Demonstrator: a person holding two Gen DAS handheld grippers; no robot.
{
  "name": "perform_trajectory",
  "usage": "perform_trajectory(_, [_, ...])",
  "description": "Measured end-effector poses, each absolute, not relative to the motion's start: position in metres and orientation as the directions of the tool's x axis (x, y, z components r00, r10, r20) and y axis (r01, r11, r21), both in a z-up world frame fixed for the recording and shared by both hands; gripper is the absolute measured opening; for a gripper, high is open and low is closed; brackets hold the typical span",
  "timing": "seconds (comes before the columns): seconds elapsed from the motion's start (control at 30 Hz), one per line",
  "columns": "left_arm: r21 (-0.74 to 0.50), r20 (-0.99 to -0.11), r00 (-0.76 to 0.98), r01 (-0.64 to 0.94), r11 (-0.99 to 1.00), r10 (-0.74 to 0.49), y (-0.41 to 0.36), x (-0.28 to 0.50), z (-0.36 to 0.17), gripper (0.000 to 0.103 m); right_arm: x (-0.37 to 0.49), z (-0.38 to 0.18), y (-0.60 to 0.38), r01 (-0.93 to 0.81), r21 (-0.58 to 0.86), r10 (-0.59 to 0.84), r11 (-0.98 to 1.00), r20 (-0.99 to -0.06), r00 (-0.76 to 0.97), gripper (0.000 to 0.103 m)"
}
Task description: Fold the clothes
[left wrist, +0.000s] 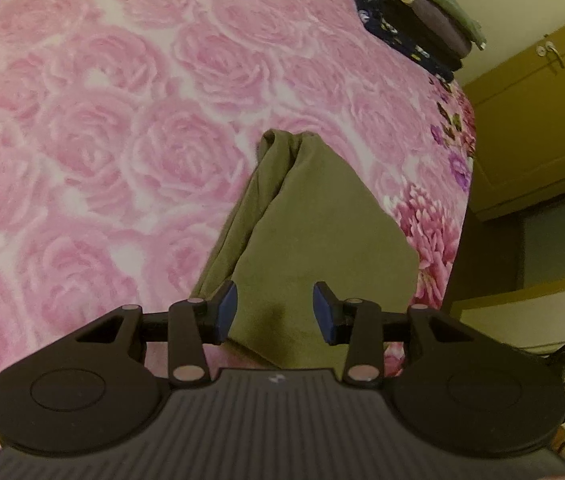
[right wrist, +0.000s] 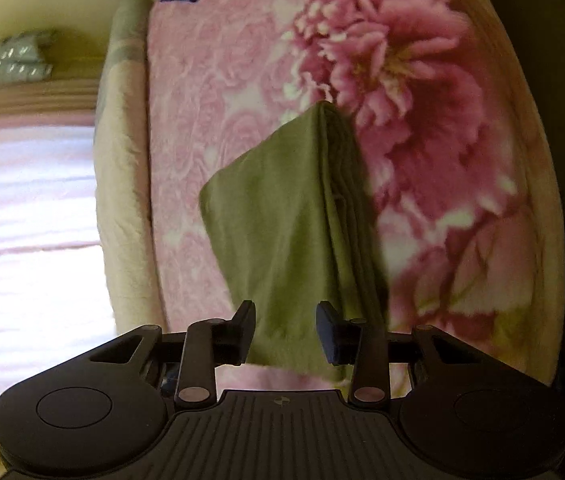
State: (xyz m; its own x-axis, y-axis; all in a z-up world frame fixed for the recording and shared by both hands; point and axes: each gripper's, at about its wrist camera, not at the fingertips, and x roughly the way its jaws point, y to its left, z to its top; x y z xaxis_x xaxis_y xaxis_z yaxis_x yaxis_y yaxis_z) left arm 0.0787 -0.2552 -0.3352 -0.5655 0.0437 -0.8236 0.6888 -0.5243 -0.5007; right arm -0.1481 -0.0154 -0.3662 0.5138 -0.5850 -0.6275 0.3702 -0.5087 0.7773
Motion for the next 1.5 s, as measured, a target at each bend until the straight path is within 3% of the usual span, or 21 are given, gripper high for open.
perform_trajectory(0.17, [-0.525, -0.807, -0.587, 0.662, -0.535, 0.066, -0.264, 0.082, -0.358, 0.036, -0.132, -0.386, -0.011, 0.457, 0.758, -0.592, -0.466, -0.651, 0.475, 0.039])
perform_trajectory(0.47, [-0.621, -0.754, -0.643, 0.63, -0.466, 0.134, -0.277, 0.087, -0.391, 0.036, -0.124, -0.404, -0.011, 0.462, 0.792, -0.672, -0.399, -0.596, 0.44, 0.038])
perform_trajectory(0.53, [-0.632, -0.747, -0.649, 0.624, -0.46, 0.146, -0.281, 0.085, -0.395, 0.036, -0.124, -0.399, -0.008, 0.472, 0.784, -0.683, -0.403, -0.601, 0.415, 0.033])
perform_trajectory(0.77, [-0.683, -0.705, -0.681, 0.573, -0.452, 0.201, -0.287, 0.086, -0.396, 0.036, -0.115, -0.375, 0.003, 0.519, 0.774, -0.716, -0.364, -0.588, 0.375, 0.033])
perform_trajectory(1.13, [-0.718, -0.678, -0.687, 0.541, -0.438, 0.263, -0.293, 0.09, -0.405, 0.035, -0.113, -0.385, 0.001, 0.482, 0.785, -0.719, -0.388, -0.585, 0.374, 0.033])
perform_trajectory(1.23, [-0.729, -0.664, -0.695, 0.521, -0.443, 0.276, -0.291, 0.087, -0.407, 0.027, -0.118, -0.392, 0.0, 0.441, 0.806, -0.729, -0.394, -0.566, 0.385, 0.032])
perform_trajectory(1.27, [-0.726, -0.665, -0.696, 0.516, -0.456, 0.271, -0.291, 0.086, -0.406, 0.013, -0.119, -0.393, -0.001, 0.431, 0.812, -0.728, -0.395, -0.562, 0.392, 0.025])
perform_trajectory(1.3, [-0.717, -0.669, -0.695, 0.51, -0.475, 0.264, -0.291, 0.085, -0.405, 0.011, -0.119, -0.395, -0.002, 0.421, 0.816, -0.728, -0.396, -0.558, 0.399, 0.006])
perform_trajectory(1.33, [-0.712, -0.668, -0.7, 0.502, -0.491, 0.253, -0.29, 0.086, -0.403, 0.009, -0.12, -0.397, -0.003, 0.41, 0.821, -0.727, -0.397, -0.554, 0.406, 0.0])
perform_trajectory(1.5, [-0.664, -0.675, -0.711, 0.471, -0.58, 0.196, -0.28, 0.093, -0.395, 0.006, -0.13, -0.399, 0.007, 0.438, 0.793, -0.705, -0.424, -0.592, 0.39, 0.0])
